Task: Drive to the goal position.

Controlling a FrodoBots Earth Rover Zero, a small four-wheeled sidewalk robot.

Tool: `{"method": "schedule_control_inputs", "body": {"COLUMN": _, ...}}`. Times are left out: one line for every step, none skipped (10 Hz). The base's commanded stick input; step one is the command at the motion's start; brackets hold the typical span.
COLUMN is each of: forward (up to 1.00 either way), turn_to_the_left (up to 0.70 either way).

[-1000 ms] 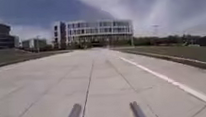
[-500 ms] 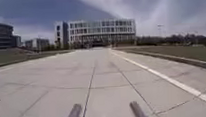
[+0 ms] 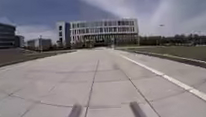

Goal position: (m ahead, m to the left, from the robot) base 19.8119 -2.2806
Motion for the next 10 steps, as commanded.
{"method": "schedule_control_inputs", "body": {"forward": 1.0, "turn_to_the_left": 0.0}}
{"method": "schedule_control_inputs", "body": {"forward": 1.0, "turn_to_the_left": 0.0}}
{"method": "schedule_control_inputs", "body": {"forward": 1.0, "turn_to_the_left": 0.0}}
{"method": "schedule_control_inputs", "body": {"forward": 1.0, "turn_to_the_left": 0.0}}
{"method": "schedule_control_inputs", "body": {"forward": 1.0, "turn_to_the_left": 0.0}}
{"method": "schedule_control_inputs", "body": {"forward": 1.0, "turn_to_the_left": 0.0}}
{"method": "schedule_control_inputs", "body": {"forward": 1.0, "turn_to_the_left": 0.0}}
{"method": "schedule_control_inputs", "body": {"forward": 1.0, "turn_to_the_left": 0.0}}
{"method": "schedule_control_inputs", "body": {"forward": 1.0, "turn_to_the_left": 0.0}}
{"method": "schedule_control_inputs", "body": {"forward": 1.0, "turn_to_the_left": -0.04}}
